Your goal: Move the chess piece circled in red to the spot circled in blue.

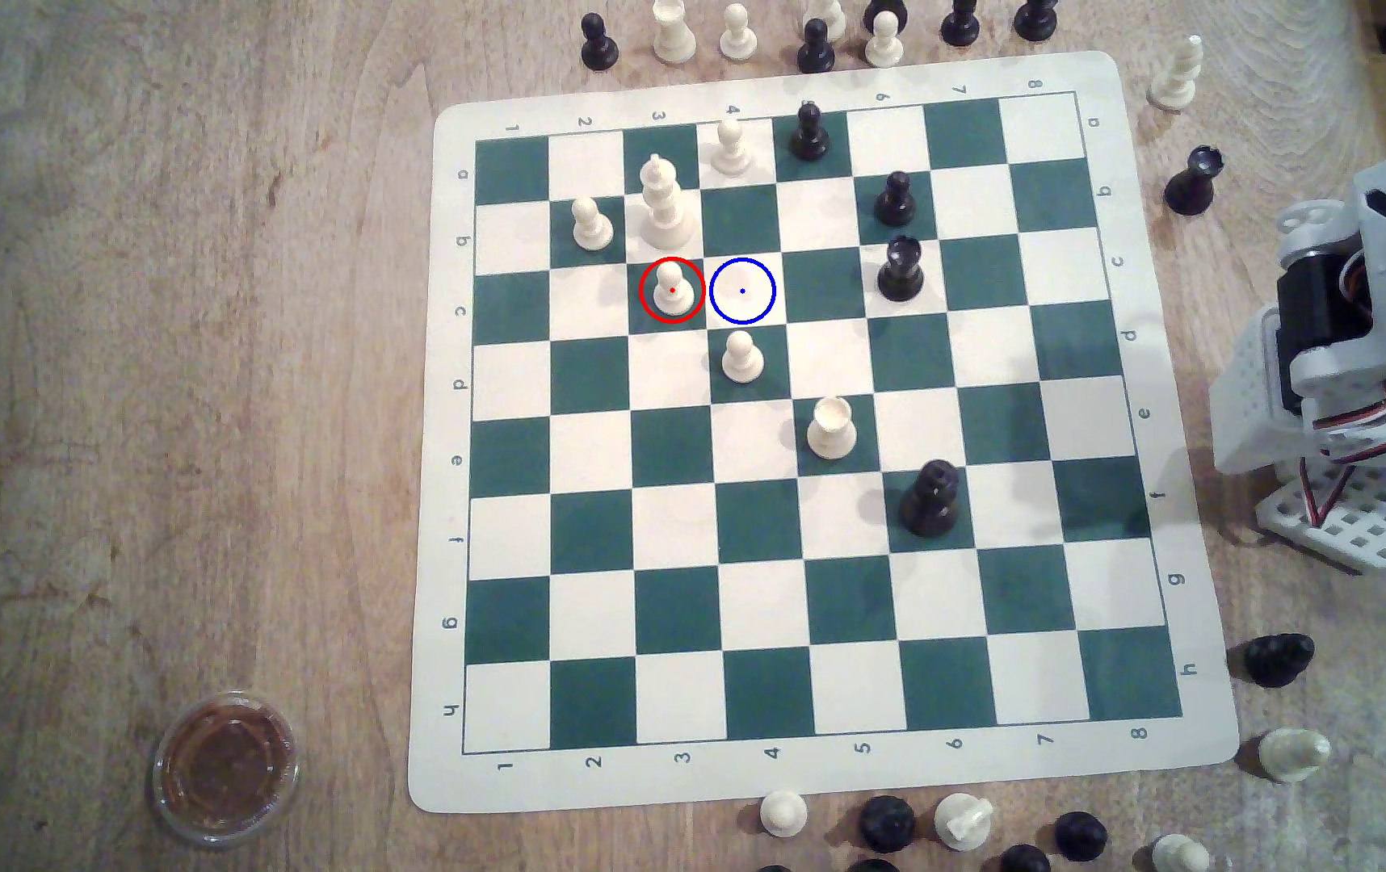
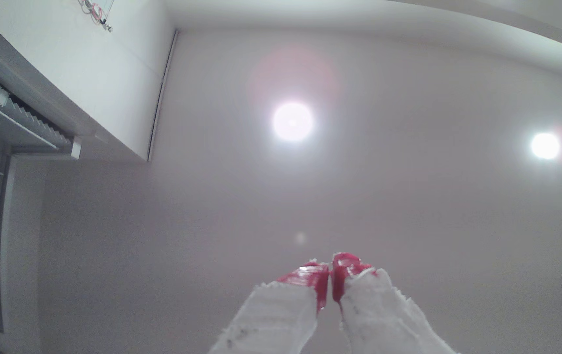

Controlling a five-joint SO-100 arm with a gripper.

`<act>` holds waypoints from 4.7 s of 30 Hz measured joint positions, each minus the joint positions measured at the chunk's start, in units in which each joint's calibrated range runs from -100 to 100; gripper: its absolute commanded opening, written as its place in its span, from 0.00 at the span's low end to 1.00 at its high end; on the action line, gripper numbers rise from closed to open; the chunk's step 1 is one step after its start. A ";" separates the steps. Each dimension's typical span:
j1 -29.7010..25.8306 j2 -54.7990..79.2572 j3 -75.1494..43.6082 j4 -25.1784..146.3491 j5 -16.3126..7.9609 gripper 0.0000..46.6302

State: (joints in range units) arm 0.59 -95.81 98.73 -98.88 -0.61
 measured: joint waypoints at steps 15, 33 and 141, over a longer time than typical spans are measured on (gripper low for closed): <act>2.43 0.08 -4.70 40.48 0.00 0.00; 9.07 24.63 -35.97 103.98 -0.29 0.00; 10.55 114.12 -96.43 145.34 -10.84 0.01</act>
State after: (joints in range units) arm 11.14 18.31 2.30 46.45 -11.45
